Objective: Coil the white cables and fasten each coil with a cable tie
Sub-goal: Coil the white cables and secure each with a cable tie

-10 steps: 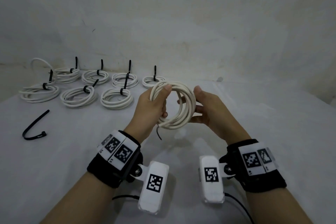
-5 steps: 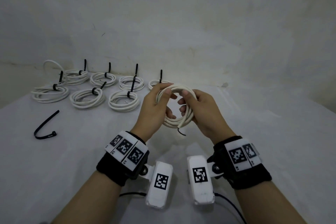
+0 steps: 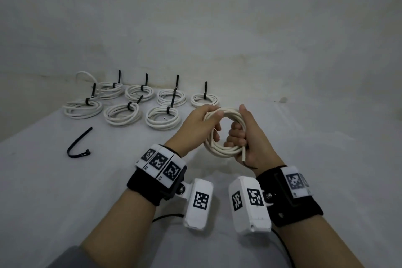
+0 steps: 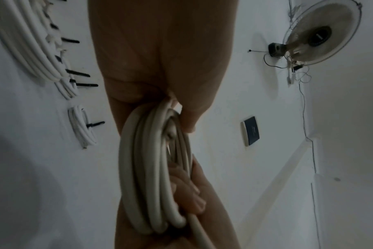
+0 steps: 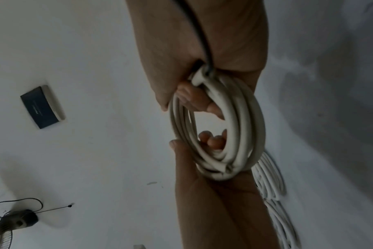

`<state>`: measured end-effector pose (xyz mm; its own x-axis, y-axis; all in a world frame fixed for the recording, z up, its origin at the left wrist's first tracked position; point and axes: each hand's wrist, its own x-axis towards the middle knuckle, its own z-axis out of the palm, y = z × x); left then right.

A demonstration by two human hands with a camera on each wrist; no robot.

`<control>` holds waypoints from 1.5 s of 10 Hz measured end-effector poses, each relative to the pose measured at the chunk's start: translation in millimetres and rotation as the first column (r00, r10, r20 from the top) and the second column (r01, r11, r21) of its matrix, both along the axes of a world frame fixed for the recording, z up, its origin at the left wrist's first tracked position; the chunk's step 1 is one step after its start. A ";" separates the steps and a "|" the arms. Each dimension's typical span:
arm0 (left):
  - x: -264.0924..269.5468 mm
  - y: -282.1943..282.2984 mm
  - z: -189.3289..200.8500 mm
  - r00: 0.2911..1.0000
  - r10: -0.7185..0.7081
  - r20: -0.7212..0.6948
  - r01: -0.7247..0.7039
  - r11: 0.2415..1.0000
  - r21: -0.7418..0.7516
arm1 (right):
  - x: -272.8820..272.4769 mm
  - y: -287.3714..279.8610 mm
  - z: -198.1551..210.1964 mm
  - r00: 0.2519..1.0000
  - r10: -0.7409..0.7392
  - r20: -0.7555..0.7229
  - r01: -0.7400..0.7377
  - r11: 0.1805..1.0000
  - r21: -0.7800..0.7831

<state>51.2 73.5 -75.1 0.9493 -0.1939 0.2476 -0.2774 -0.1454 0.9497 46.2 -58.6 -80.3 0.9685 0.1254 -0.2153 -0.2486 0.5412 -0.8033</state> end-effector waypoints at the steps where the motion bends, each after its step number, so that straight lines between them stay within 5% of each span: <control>1: -8.0 17.6 13.1 0.998 -0.027 -0.048 0.035 0.985 0.170 | -2.5 2.8 -2.3 1.000 0.019 0.008 -0.019 1.000 0.010; 2: -4.7 60.0 24.7 0.990 0.130 -0.058 -0.108 0.951 0.289 | -5.0 7.2 -4.9 0.999 0.040 0.005 -0.040 0.999 0.019; 3: 6.8 126.5 25.7 0.911 0.413 0.009 -0.371 0.806 0.461 | -6.9 9.3 -6.7 0.999 0.051 0.002 -0.051 0.998 0.024; 4: 13.1 195.3 9.8 0.778 0.627 0.049 -0.435 0.481 0.761 | -9.8 11.9 -7.7 0.998 0.065 0.018 -0.066 0.998 0.013; 5: 3.7 230.6 -9.2 0.685 0.727 0.049 -0.339 0.258 0.905 | -11.9 13.8 -8.6 0.997 0.072 0.032 -0.071 0.997 -0.021; 6: 1.2 245.3 -25.9 0.681 0.731 0.051 -0.245 0.162 0.956 | -11.4 14.1 -9.3 0.996 0.077 0.045 -0.075 0.997 -0.030; 8: -0.2 239.0 -17.3 0.674 0.739 0.003 -0.244 0.219 0.945 | -9.5 12.6 -10.7 0.997 0.060 0.046 -0.058 0.997 -0.051; 9: -6.1 217.7 5.4 0.725 0.682 -0.095 -0.304 0.441 0.844 | -7.7 12.8 -11.9 0.998 0.030 0.054 -0.027 0.998 -0.062; 10: -19.8 167.0 28.5 0.833 0.473 -0.287 -0.319 0.834 0.450 | -6.4 12.6 -11.4 0.996 -0.049 0.077 0.054 0.997 -0.062; 11: -46.4 105.4 40.0 0.936 0.165 -0.312 -0.079 0.960 0.270 | -5.7 10.3 -9.0 0.978 -0.172 0.120 0.184 0.978 -0.102; 12: -59.0 61.7 34.6 0.944 0.010 -0.331 0.071 0.970 0.233 | -5.9 7.4 -4.9 0.942 -0.294 0.161 0.318 0.935 -0.158; 15: -49.0 10.9 27.1 0.964 0.077 -0.253 -0.075 0.997 0.018 | -13.2 9.6 3.9 0.848 -0.358 0.391 0.471 0.847 -0.247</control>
